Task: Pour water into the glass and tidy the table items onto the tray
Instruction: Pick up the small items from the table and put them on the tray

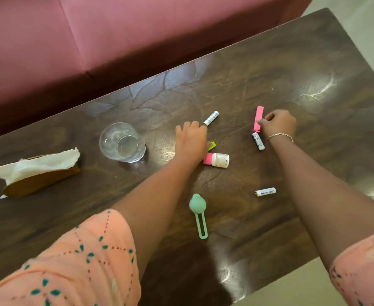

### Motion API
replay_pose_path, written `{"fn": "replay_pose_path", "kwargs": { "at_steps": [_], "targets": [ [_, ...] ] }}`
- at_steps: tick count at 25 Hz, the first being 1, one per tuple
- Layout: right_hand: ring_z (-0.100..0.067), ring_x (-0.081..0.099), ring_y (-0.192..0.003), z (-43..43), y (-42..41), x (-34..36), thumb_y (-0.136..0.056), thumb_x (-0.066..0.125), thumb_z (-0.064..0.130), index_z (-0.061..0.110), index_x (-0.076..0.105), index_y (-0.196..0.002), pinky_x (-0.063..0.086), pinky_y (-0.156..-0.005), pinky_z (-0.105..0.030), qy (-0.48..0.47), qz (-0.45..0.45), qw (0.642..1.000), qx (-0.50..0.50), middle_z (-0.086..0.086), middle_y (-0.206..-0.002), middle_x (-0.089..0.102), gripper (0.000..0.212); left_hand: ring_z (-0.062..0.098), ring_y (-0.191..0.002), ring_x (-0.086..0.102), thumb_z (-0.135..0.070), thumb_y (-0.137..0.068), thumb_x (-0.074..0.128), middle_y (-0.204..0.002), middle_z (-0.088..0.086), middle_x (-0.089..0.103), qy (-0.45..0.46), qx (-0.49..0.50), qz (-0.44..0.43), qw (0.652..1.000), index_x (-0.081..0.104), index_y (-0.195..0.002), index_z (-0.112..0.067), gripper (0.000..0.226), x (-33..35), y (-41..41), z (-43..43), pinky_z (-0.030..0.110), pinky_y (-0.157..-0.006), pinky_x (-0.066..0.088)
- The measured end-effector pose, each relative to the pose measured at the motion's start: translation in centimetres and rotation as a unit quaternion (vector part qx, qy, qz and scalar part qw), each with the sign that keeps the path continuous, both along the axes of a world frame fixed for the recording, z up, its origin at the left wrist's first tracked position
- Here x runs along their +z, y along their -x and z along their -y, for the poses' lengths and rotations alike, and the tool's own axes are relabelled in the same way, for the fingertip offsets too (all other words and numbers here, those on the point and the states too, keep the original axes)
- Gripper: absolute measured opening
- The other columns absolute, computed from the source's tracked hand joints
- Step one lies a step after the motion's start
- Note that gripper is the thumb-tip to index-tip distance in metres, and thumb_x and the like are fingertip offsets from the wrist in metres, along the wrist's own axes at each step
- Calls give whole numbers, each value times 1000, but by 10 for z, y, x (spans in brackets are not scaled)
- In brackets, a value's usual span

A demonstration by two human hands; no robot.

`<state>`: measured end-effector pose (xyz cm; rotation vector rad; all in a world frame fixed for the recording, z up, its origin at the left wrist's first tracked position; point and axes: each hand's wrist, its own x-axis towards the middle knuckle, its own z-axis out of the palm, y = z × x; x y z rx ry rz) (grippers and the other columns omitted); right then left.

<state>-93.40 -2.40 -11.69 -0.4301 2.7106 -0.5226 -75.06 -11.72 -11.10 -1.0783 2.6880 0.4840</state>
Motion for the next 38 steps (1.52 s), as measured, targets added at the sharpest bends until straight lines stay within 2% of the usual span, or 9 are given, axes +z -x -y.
{"fn": "replay_pose_path", "kwargs": {
  "at_steps": [7,14,16,18,22,28,33,36,38],
  "targets": [
    [-34,61,-95,12,4,-9,-76,71,15,0,64,-92,45,-74,-35,-23,13,1000,-8,-21,-100,67,23,26,-106,48,-33,-85,60,-110,7,58,4,-29,44,999,65,-97,-13,24,-14,18,-6,38,-88,33],
    [-23,59,-76,-3,-41,30,-72,70,10,1,66,-87,48,-70,-29,99,25,994,-47,-15,-87,68,18,24,-94,50,-30,-86,56,-98,6,55,-58,99,-122,986,59,-89,-10,21,32,-29,-19,35,-76,37],
    [-21,59,-72,-10,-78,38,-70,72,10,5,65,-85,52,-70,-31,123,61,989,-46,-10,-79,64,17,25,-86,53,-26,-83,61,-92,8,57,-115,162,-183,963,57,-82,-10,16,46,-68,-27,35,-69,39],
    [-24,62,-71,-14,-122,44,-67,74,10,12,62,-77,54,-77,-45,153,105,981,-50,-8,-74,63,15,28,-78,57,-22,-80,65,-83,11,62,-166,241,-214,932,49,-71,-16,19,56,-115,-33,36,-66,42],
    [-27,63,-71,-17,-223,63,-65,75,11,22,55,-69,53,-77,-52,174,147,973,-28,-2,-66,60,24,23,-66,53,-17,-79,69,-69,6,58,-172,327,-235,899,47,-71,-14,23,72,-220,-39,32,-61,39],
    [-26,58,-62,-6,-393,94,-70,68,2,26,53,-95,52,-76,-51,181,194,962,63,2,-55,51,37,20,-67,55,-14,-78,71,-70,4,57,-135,399,-253,871,52,-74,-11,20,108,-382,-23,35,-66,46],
    [-6,49,-50,14,-506,105,-73,63,-1,21,57,-110,53,-72,-32,147,207,959,126,5,-52,46,43,24,-67,55,-14,-79,71,-68,5,55,-93,432,-243,863,49,-72,-10,23,117,-509,-8,33,-61,40],
    [-22,58,-64,30,-567,104,-72,64,0,21,57,-106,53,-73,-43,140,212,952,171,3,-53,51,41,29,-70,57,-15,-79,71,-68,8,56,-62,464,-219,856,46,-68,-14,27,109,-584,3,33,-61,40],
    [-23,58,-67,40,-602,101,-71,63,0,20,56,-107,52,-70,-38,139,225,945,195,3,-53,52,41,34,-72,59,-13,-78,71,-70,19,60,-58,501,-210,838,40,-60,-20,37,101,-626,8,38,-63,43]
  ]
}}
